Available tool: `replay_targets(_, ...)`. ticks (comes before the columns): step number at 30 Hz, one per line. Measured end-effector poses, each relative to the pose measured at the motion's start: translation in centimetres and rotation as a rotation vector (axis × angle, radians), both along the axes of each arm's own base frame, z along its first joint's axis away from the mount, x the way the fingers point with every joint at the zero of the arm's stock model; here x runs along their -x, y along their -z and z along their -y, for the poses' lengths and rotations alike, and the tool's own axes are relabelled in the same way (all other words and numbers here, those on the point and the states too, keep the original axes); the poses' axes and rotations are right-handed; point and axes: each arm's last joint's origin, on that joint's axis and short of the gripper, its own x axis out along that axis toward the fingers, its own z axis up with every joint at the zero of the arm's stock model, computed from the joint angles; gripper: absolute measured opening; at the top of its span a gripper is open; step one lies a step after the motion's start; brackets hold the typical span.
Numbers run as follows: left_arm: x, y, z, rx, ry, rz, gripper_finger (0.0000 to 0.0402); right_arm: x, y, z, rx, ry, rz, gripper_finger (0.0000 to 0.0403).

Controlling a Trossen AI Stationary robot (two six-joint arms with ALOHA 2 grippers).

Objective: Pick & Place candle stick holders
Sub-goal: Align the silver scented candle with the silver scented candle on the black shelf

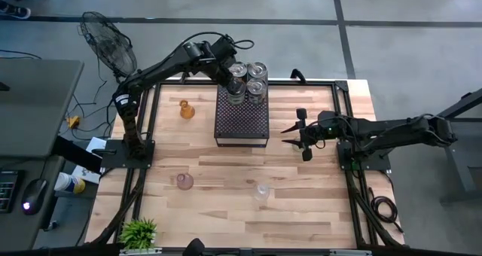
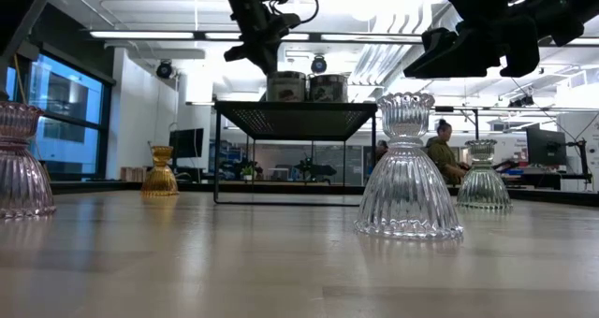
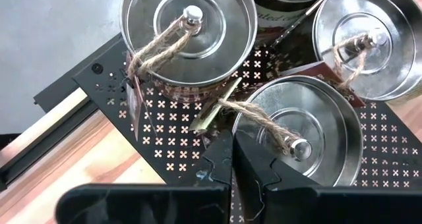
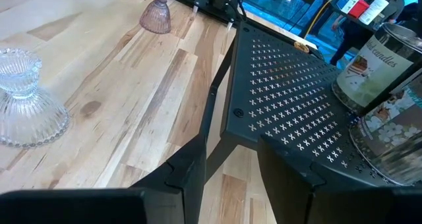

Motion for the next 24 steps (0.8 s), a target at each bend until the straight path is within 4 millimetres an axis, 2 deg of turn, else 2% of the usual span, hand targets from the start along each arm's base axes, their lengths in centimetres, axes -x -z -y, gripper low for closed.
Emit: replay_targets(24, -0.5, 0.65, -0.29, 0.005, -0.005, -0.013, 0.0006, 0.03, 0.07, 0.0, -0.001, 0.0, -0.007, 0.0129)
